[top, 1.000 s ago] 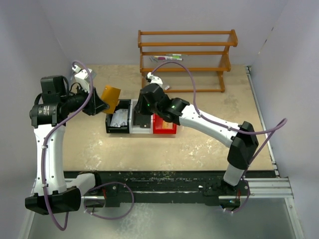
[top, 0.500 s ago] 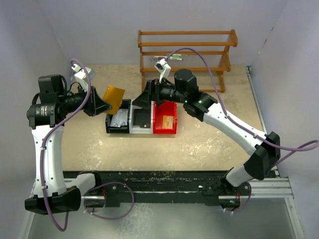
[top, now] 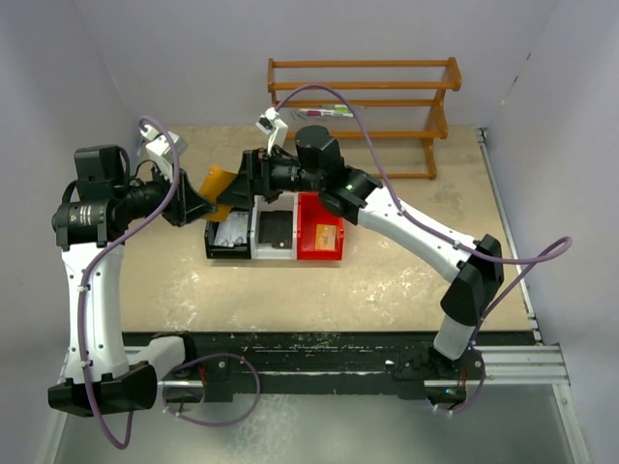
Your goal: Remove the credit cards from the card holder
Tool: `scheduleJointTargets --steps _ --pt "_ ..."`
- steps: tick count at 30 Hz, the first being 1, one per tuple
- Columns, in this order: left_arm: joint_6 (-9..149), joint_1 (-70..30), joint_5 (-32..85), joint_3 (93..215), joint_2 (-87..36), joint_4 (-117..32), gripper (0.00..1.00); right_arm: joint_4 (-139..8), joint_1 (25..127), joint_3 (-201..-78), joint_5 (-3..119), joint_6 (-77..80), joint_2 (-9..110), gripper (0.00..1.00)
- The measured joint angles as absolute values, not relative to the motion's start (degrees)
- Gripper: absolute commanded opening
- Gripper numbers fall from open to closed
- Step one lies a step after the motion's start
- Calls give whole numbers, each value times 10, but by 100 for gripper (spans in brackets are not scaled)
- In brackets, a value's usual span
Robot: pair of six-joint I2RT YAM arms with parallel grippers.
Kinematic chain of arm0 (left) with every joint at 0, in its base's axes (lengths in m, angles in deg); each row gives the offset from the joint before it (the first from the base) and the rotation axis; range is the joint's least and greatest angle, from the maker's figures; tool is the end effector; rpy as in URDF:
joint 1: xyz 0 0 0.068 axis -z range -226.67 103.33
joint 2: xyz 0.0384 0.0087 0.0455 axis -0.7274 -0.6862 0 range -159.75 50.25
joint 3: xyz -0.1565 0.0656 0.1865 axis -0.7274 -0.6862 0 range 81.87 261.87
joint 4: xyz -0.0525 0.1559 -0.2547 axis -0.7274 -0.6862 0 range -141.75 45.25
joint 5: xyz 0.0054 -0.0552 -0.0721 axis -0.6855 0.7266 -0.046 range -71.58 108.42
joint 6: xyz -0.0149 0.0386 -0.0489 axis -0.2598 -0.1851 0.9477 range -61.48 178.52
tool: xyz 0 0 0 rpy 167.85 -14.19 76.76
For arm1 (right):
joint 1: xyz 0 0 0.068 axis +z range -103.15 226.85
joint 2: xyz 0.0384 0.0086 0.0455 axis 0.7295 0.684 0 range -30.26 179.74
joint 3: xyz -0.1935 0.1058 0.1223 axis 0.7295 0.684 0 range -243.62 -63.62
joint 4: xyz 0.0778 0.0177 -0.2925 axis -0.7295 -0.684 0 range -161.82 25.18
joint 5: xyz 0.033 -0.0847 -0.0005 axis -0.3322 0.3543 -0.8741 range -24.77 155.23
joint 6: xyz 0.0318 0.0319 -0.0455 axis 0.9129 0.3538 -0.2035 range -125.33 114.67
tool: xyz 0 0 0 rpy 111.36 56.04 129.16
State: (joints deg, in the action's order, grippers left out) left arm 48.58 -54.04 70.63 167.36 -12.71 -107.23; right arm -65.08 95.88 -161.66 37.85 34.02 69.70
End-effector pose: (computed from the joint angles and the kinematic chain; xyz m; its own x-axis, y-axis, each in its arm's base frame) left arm 0.2370 -0.0090 0.4287 -0.5370 0.0371 -0.8428 0.6243 0.6894 -0.3675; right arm 0.2914 0.3706 0.3983 -0.6354 0.1270 -0.7617 -0.7357 0.2000 0.6471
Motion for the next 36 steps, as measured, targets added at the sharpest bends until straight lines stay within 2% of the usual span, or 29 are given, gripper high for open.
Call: scheduleJointTargets --steps 10,18,24,36 --pt "475 -540 720 1674 -125 -1086 2 -676 951 -1610 368 343 715 58" --pt "467 -540 731 1682 -124 -1103 2 -647 943 -1576 306 340 706 44" --pt "467 -540 748 1689 -118 -1106 2 -645 934 -1551 284 327 692 37" --pt "467 -540 796 1699 -115 -1122 2 -591 928 -1532 242 348 687 37"
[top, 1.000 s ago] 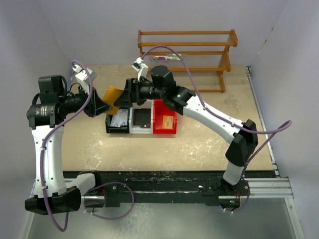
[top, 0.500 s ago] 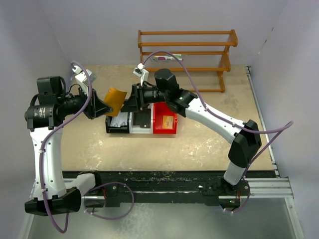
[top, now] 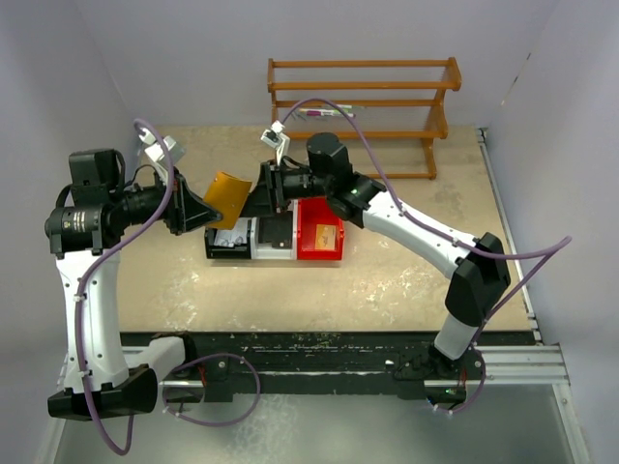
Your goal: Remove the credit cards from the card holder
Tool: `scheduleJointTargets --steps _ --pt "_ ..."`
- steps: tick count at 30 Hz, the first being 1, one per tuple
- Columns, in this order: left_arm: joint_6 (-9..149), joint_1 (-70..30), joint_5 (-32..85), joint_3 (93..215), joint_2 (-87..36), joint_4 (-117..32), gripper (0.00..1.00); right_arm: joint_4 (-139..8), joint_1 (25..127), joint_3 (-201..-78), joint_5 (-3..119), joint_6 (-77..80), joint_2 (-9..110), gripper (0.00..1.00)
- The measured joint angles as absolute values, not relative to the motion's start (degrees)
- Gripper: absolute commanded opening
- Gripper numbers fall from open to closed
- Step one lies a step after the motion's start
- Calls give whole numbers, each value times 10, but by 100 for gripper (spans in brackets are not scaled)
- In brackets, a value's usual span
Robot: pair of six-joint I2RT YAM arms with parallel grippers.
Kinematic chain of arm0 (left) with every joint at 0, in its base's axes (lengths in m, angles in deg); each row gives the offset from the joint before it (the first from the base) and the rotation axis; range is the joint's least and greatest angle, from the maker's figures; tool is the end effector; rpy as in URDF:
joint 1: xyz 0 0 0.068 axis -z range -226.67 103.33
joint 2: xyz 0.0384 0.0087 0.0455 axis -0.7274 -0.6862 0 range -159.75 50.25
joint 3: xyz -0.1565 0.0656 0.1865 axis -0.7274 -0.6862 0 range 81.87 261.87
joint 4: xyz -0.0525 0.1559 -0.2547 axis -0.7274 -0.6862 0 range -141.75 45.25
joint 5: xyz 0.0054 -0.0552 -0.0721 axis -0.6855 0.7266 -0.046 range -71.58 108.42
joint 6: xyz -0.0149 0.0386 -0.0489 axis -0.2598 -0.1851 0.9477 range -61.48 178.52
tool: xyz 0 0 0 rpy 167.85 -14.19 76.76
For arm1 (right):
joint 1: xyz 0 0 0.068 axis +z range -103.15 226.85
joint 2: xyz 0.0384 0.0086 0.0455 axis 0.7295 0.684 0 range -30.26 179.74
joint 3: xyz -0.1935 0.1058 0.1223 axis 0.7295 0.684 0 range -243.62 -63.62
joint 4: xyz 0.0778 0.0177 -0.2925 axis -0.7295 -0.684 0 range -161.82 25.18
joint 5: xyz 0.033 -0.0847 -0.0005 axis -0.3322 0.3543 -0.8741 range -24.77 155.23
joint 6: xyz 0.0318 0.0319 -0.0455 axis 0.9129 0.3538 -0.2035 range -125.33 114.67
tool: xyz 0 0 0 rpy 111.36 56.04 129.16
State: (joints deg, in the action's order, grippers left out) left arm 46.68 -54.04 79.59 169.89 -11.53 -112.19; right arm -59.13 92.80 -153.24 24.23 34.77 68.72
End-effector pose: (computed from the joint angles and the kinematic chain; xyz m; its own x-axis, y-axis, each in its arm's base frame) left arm 0.2157 -0.0160 0.4444 -0.5178 0.0327 -0.8549 0.7133 0.5682 -0.4103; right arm 0.2992 0.3563 0.3582 -0.6766 -0.0003 -0.7364 -0.7345 0.0709 0.6749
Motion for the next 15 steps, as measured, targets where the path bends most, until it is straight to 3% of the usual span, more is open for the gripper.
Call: scheduleJointTargets --steps 2,6,8,9,12,13,15 --pt "467 -540 800 1699 -115 -1122 2 -580 928 -1531 231 353 687 30" --pt "467 -540 814 1703 -116 -1127 3 -534 928 -1518 204 371 687 8" --pt "467 -540 820 1705 -116 -1130 11 -511 928 -1502 186 383 686 0" --pt "467 -540 821 1705 -116 -1131 23 -506 928 -1496 181 386 685 0" --pt "463 -540 819 1705 -118 -1132 77 -501 928 -1484 173 392 676 0" --pt "464 -540 813 1704 -118 -1126 89 -507 928 -1484 176 390 671 0" --pt "471 -540 788 1697 -115 -1103 99 -537 928 -1484 194 377 657 0"
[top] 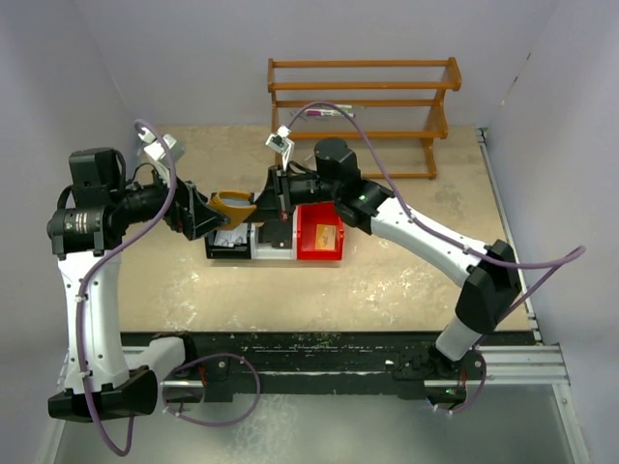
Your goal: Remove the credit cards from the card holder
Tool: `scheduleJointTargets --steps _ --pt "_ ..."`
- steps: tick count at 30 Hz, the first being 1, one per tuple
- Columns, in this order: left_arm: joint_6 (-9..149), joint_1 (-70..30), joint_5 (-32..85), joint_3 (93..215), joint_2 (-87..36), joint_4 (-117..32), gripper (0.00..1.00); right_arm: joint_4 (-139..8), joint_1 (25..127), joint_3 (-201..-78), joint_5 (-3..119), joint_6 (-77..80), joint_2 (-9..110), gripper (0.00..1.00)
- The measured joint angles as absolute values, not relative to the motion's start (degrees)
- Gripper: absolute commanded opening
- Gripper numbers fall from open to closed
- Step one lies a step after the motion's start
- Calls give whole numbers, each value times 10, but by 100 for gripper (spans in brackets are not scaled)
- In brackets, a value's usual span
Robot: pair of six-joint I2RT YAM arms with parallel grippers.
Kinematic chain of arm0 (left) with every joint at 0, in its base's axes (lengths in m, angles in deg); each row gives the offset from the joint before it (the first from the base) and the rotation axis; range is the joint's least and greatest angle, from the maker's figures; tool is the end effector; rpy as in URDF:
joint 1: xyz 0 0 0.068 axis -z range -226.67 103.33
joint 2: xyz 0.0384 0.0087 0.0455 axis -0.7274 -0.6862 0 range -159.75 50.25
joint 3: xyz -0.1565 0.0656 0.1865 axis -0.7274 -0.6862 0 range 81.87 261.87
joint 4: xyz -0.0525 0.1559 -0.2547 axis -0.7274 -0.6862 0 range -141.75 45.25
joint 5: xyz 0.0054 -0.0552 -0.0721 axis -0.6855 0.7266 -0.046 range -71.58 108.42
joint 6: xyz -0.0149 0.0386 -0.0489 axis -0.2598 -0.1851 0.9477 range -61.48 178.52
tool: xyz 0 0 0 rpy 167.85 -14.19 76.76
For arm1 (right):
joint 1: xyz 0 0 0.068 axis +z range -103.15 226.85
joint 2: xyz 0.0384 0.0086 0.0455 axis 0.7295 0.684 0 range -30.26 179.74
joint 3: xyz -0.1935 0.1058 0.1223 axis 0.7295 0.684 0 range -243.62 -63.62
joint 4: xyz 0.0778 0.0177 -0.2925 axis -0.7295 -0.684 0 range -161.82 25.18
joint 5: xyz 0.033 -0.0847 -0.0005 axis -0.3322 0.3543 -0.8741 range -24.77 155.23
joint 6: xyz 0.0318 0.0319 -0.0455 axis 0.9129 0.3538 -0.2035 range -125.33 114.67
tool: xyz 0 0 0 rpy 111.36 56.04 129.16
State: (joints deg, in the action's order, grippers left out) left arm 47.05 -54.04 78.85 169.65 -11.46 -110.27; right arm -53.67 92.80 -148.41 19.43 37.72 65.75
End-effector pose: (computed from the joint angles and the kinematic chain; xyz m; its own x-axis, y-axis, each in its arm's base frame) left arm 0.2183 -0.0154 0.4455 -0.4976 0.0345 -0.8667 0.7160 0.5803 -0.3880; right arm 0.2867 0.3477 0.3573 -0.6829 -0.0215 -0.7302 -0.7299 -0.0219 0.6832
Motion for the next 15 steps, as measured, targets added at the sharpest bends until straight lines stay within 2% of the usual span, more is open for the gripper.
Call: scheduleJointTargets --steps 7,15 --pt "487 -540 659 1639 -114 -1033 99 -714 937 -1538 362 309 626 0" --pt "479 -540 646 1613 -112 -1021 99 -867 998 -1600 543 254 628 0"
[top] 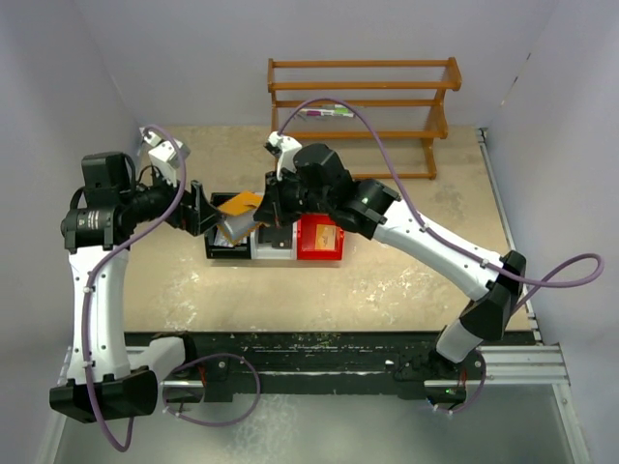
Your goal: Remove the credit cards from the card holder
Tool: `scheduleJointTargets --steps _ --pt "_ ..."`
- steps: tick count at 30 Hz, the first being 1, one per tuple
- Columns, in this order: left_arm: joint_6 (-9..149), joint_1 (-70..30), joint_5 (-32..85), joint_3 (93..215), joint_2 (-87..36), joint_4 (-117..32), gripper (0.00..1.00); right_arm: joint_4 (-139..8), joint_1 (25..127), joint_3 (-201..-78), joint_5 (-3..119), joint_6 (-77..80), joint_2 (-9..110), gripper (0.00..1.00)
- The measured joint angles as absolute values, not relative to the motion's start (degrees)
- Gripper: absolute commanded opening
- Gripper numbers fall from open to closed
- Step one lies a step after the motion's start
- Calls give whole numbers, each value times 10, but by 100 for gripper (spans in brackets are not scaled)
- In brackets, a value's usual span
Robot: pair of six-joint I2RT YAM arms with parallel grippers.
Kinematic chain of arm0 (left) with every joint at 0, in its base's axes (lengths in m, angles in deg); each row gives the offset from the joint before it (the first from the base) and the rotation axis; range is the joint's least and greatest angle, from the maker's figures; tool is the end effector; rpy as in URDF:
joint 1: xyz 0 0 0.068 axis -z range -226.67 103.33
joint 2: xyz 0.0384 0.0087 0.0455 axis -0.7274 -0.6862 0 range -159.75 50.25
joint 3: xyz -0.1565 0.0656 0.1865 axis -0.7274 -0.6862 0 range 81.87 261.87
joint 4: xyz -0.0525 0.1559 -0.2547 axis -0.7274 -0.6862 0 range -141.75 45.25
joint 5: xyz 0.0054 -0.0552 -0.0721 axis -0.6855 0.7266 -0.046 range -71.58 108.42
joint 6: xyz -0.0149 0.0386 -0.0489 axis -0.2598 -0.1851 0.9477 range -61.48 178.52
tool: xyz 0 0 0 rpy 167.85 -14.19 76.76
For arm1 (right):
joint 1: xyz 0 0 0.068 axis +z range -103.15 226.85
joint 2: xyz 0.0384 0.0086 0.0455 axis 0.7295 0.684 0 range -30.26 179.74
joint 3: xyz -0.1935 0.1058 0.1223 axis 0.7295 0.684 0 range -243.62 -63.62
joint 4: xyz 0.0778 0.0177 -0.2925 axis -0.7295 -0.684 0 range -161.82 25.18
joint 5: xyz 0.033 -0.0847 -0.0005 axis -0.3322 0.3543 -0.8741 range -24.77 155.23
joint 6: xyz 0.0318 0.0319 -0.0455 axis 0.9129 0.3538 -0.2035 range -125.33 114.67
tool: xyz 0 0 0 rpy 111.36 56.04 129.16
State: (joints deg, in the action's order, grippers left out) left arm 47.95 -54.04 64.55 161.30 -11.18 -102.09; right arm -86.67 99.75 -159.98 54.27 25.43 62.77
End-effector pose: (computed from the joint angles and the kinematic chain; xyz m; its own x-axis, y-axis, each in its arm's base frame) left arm 0.2469 -0.0042 0.4042 -0.5328 0.0592 -0.8442 0.5715 0.7609 -0.3074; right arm 0.2543 0.3522 0.3935 -0.6206 0.0116 -0.7840 -0.6684 0.5148 0.5368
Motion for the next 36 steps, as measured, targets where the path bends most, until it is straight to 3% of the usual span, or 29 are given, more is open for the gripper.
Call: scheduleJointTargets --steps 16,26,36 --pt "393 -540 700 1524 -32 -1033 99 -963 1050 -1701 697 238 655 0" --pt "418 -540 735 1486 47 -972 99 -996 1097 -1836 797 293 760 0" --pt "434 -540 667 1411 94 -885 96 -1018 1117 -1928 840 340 844 0"
